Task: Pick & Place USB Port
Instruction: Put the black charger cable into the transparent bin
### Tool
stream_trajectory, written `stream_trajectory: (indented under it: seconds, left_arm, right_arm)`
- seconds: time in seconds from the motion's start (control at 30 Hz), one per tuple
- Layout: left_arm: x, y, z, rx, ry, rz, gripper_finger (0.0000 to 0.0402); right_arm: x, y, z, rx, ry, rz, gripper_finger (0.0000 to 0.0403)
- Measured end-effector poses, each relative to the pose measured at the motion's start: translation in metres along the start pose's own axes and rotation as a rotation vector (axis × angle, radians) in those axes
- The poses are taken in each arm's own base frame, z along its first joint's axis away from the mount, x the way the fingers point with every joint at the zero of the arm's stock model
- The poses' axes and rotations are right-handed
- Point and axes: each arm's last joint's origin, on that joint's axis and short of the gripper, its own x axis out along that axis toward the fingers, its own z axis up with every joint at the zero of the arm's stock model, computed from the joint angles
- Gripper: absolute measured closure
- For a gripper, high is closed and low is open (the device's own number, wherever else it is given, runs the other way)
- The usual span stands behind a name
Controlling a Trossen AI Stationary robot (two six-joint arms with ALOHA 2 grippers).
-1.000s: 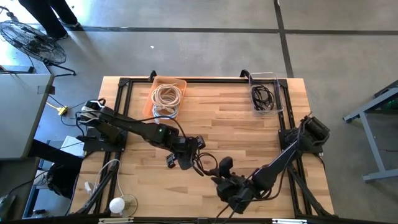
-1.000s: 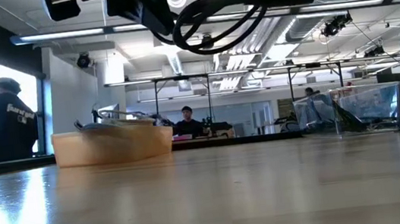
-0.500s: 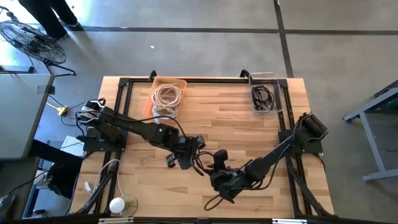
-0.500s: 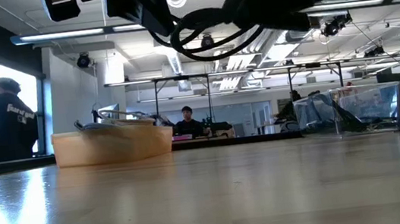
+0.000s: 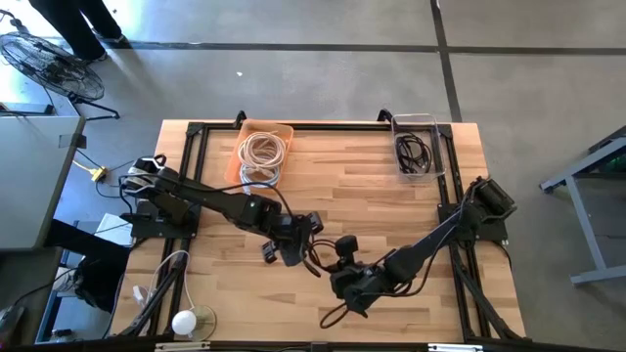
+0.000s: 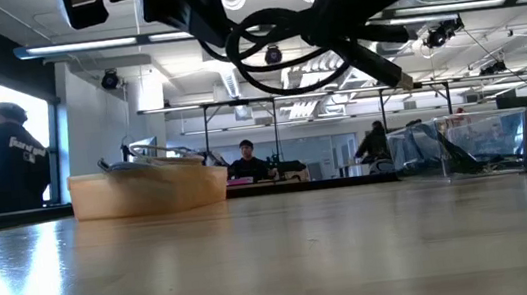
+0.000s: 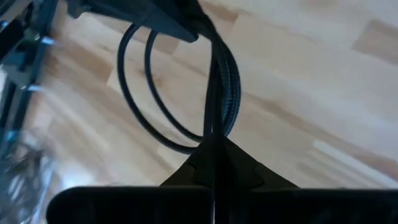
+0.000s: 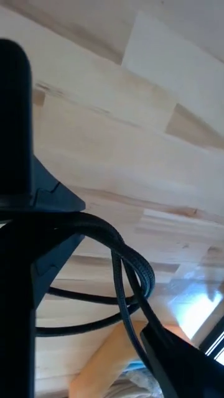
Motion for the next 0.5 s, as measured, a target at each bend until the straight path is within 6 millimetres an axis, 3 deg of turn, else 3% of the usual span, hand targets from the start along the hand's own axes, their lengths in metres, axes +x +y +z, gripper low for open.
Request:
stream_trajectory:
  seconds: [0.3,0.5]
  left_arm:
    - [-0.007,0.003,0.003,0.013,0.094,0.138,0.0359]
    - [-0.028,-0.007,0.026,0.140,0.071,0.258,0.0348]
  right_arm:
    - [0.000,-0.002,-0.003,0.016,0.028,-0.047,0.0377]
    - [0.000,-0.002,-0.005,0.028,0.042,-0.056,0.0377]
